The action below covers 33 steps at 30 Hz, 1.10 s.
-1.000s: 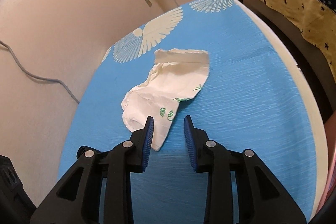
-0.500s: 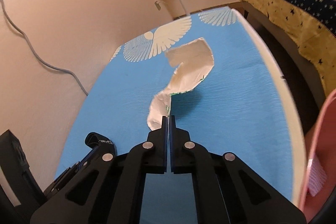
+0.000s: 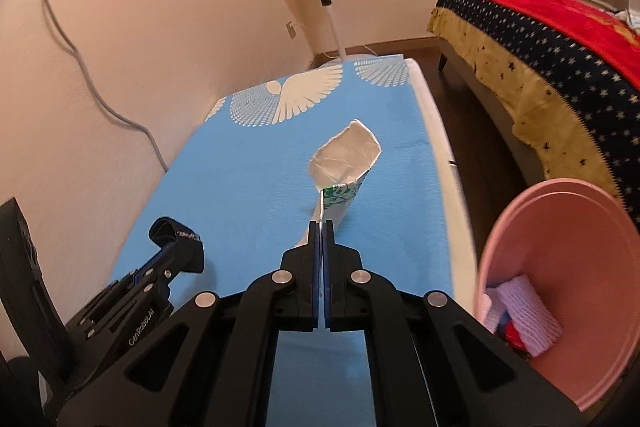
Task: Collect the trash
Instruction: 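Carry the black strap and white paper bag with both tools over the pink bin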
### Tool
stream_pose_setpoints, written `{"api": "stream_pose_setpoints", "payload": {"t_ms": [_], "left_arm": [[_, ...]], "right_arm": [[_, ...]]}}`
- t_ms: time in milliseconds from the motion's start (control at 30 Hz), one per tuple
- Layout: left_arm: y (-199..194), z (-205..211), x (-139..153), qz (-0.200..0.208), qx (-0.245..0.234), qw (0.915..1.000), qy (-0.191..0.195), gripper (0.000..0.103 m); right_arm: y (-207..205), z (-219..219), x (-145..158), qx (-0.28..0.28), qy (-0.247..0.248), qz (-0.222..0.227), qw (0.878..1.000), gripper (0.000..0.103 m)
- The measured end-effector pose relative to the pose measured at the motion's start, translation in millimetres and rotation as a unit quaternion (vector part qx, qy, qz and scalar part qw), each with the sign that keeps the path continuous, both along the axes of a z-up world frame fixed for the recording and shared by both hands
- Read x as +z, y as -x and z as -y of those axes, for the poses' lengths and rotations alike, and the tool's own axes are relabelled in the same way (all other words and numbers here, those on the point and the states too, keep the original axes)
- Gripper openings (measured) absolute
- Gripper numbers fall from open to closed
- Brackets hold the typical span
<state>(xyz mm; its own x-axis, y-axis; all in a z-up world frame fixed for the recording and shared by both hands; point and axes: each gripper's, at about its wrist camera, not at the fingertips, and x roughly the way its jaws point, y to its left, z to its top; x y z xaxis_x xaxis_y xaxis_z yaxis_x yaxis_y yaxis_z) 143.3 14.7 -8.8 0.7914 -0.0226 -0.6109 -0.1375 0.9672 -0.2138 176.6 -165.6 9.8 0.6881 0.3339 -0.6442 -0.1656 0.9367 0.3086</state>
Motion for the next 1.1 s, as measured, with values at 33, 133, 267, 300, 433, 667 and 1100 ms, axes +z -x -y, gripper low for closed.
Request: {"api": "stream_pose_setpoints", "payload": {"t_ms": [33,133,267,300,433,667,1100], "left_arm": [[5,3,3,0.005,-0.006,1.0,-0.001,0.008],[14,10,9,0.011,-0.016,0.9998,-0.002,0.008],[25,16,14,0.017,-0.026,0.9995,0.0,0.008],[27,17,15,0.018,-0.029,0.9994,0.001,0.008],[37,26,18,0.022,-0.045,0.9987,-0.003,0.008],[48,38,28,0.034,-0.06,0.9976,-0.008,0.008],[56,52,34,0.043,-0.085,0.9955,-0.01,0.008]], "right_arm": [[5,2,2,-0.001,0.002,0.002,1.0,0.001],[17,8,8,-0.008,0.01,0.005,1.0,0.001],[35,14,17,-0.015,0.023,0.013,1.0,0.001],[38,15,18,-0.018,0.024,0.014,0.999,0.001],[52,24,29,-0.027,0.028,0.025,0.999,0.001],[72,40,42,-0.041,0.032,0.036,0.998,0.001],[91,67,47,-0.063,0.041,0.039,0.996,0.001]]}}
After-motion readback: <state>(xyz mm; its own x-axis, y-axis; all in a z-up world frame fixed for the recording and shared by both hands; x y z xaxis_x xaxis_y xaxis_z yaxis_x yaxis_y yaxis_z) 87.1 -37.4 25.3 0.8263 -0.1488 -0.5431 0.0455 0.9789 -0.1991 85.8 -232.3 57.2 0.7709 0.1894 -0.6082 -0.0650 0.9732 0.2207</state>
